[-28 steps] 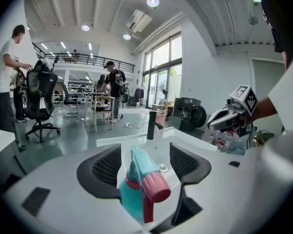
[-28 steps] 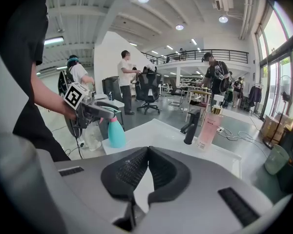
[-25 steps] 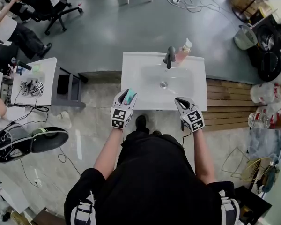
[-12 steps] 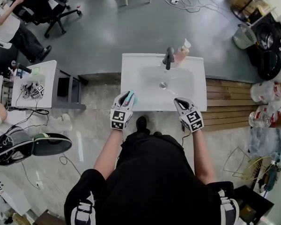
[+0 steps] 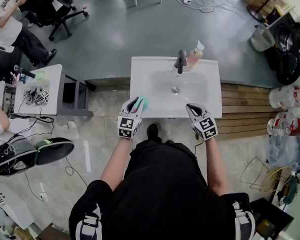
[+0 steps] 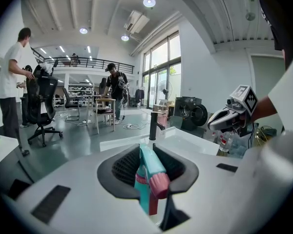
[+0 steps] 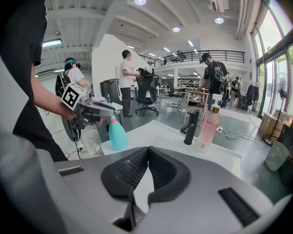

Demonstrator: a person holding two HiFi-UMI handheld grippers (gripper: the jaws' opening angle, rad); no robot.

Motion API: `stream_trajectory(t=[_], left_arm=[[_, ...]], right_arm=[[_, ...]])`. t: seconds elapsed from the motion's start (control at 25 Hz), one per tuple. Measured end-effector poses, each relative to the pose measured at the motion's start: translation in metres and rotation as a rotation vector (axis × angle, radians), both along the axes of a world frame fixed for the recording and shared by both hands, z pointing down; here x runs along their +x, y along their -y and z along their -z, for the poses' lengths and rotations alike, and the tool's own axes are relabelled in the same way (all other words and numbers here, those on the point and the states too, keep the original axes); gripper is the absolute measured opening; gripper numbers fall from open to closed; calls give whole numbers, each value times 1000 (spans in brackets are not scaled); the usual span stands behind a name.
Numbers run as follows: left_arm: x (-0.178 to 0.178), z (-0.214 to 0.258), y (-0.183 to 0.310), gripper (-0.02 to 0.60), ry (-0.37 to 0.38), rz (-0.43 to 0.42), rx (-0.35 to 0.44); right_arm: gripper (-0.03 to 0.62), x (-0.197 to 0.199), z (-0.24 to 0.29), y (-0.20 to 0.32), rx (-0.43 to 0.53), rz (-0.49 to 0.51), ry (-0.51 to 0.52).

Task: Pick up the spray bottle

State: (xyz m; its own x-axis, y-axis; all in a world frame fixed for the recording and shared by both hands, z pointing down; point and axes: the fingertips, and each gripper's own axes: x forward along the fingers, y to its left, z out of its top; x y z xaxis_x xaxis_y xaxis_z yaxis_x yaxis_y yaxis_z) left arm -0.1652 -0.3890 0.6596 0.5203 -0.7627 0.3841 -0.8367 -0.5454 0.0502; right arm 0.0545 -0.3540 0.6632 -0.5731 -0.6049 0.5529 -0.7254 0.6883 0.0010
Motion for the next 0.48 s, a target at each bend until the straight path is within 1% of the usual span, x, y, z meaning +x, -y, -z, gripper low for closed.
stream_trajectory(t=[0.48], left_arm=[[-1,20,-7,97,21,22,30]], right_arm=[[15,6,5,-3,17,1,32]])
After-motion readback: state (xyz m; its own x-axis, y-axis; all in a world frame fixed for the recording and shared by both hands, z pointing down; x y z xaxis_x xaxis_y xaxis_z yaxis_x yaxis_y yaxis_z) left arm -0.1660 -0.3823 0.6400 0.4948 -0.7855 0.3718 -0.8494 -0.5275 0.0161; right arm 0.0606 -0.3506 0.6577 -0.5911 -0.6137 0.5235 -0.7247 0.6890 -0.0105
